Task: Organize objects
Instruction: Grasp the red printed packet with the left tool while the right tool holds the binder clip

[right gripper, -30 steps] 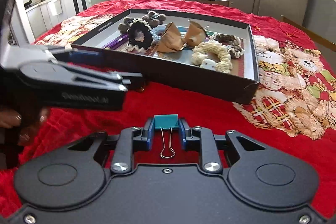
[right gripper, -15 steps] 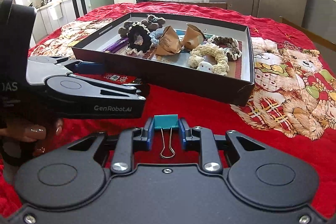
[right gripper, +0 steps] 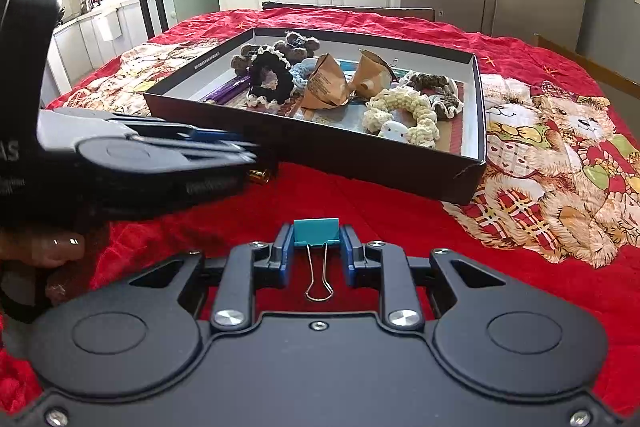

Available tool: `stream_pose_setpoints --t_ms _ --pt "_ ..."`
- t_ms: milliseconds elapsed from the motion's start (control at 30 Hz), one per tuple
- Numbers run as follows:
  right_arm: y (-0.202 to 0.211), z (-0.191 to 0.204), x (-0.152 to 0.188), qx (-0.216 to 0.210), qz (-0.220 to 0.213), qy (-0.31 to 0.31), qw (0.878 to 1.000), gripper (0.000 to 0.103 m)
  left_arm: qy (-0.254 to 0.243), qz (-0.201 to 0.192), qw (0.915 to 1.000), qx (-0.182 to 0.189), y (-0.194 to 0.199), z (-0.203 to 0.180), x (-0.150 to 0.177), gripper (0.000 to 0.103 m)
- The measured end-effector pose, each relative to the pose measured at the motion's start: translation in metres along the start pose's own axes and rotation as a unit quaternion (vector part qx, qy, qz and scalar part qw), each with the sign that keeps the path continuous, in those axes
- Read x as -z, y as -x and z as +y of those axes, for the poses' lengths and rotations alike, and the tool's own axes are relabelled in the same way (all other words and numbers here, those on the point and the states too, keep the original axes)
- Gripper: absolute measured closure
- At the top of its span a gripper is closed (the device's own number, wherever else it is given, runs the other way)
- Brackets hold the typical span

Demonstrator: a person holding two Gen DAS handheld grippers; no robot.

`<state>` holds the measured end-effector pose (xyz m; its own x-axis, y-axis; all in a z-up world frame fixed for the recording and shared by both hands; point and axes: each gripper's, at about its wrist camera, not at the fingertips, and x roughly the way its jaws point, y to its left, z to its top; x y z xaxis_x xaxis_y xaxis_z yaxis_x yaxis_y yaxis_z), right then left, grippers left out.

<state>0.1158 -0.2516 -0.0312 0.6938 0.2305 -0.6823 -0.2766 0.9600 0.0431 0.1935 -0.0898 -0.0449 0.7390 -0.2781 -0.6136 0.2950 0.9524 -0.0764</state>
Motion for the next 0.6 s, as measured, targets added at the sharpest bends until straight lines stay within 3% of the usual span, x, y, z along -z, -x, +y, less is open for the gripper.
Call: stream_pose_setpoints --t_ms 33,100,167,267,367,533,600 --pt "0.000 0.000 0.000 0.000 0.000 0.000 1.000 0.080 0.005 0.002 1.0000 0.008 0.001 0.003 0.000 0.080" --pt "0.000 0.000 0.000 0.000 0.000 0.000 1.000 0.080 0.023 -0.008 0.9995 0.018 0.008 0.010 0.002 0.044" --pt "0.001 0.001 0.000 0.000 -0.002 0.001 1.000 0.080 0.007 -0.030 0.9994 0.017 0.016 0.011 0.008 0.025" --pt "0.003 0.000 0.000 -0.001 -0.004 -0.001 1.000 0.080 -0.056 -0.052 0.9967 0.026 0.025 0.011 0.013 0.022" --pt "0.003 -0.003 0.000 -0.003 -0.005 -0.003 1.000 0.080 -0.082 -0.045 0.9951 0.034 0.025 0.016 0.012 0.022" --pt "0.003 -0.003 0.001 -0.006 -0.005 -0.004 1.000 0.080 -0.054 -0.034 0.9979 0.011 0.019 0.027 0.013 0.022" --pt "0.003 -0.004 0.001 -0.007 -0.005 -0.004 1.000 0.080 -0.034 -0.039 0.9987 0.008 0.020 0.028 0.015 0.017"
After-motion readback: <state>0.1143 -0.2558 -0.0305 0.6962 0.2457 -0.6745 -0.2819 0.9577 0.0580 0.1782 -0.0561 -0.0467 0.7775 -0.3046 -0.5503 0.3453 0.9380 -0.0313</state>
